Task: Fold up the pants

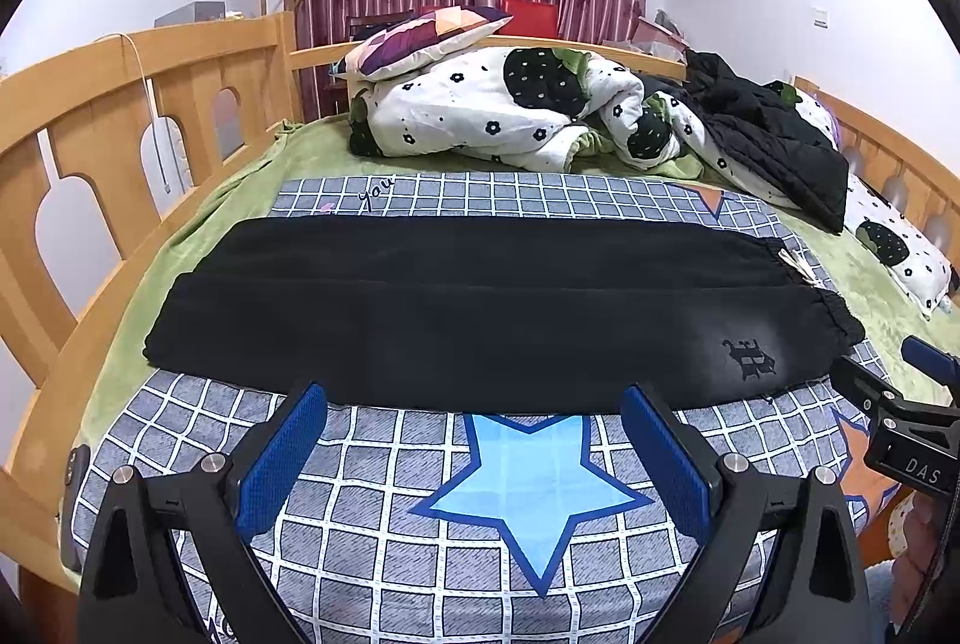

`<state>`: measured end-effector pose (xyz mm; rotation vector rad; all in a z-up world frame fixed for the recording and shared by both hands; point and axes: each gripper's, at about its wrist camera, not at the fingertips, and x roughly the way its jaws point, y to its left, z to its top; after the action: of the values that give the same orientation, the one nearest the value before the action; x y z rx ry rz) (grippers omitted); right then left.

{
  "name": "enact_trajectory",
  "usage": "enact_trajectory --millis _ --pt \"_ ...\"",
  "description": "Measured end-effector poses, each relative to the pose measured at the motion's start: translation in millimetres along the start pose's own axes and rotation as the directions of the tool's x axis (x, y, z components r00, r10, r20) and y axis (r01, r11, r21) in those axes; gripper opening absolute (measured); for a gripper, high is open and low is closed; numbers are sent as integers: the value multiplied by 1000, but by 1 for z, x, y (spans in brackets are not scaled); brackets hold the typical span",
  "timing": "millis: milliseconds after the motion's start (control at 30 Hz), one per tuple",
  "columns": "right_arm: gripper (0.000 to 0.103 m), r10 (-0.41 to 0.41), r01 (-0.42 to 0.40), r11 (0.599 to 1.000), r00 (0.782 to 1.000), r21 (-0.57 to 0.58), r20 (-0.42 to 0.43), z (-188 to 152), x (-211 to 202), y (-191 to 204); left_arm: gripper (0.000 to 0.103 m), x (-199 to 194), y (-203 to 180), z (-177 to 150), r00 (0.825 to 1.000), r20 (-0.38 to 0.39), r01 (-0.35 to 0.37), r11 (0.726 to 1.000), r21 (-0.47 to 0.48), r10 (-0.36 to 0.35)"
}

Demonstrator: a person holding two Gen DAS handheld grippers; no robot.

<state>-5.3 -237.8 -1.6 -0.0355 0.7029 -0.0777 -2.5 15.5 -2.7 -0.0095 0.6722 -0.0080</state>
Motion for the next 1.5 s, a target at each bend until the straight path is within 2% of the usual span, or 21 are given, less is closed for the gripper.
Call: enact_trajectory --millis 567,900,1000,1067,1100,1167,1267,1333,1433,1500 --pt "101 -8 9 1000 1000 -16 22 1 -6 6 99 0 2 -1 1000 0 2 1000 -2 -2" --pt "101 34 -35 999 999 27 23 7 -10 8 99 7 0 1 1000 -27 3 999 -40 -4" --pt "101 56 -57 997 998 57 21 11 -7 9 99 11 0 6 999 -31 21 996 -89 -24" --pt "99 113 -113 990 994 86 4 17 -1 11 99 13 2 12 1000 1 15 994 -111 -15" --pt "94 144 -142 987 990 75 -13 21 2 13 99 15 2 17 1000 18 8 993 -117 -6" --pt "92 149 -149 988 989 28 -17 30 4 18 99 20 6 29 999 35 -6 994 -108 10" --pt "92 154 -154 988 988 -8 11 47 6 9 99 34 23 47 998 42 -45 996 -82 49" --pt "92 164 -164 986 986 17 10 55 15 -10 99 46 43 53 998 22 -52 995 -90 54" --pt "92 134 -134 988 991 77 11 57 37 -52 99 68 82 45 997 -4 -75 986 -151 76" --pt "91 79 -78 992 997 97 -5 49 58 -81 99 92 111 28 995 -67 -82 977 -195 70"
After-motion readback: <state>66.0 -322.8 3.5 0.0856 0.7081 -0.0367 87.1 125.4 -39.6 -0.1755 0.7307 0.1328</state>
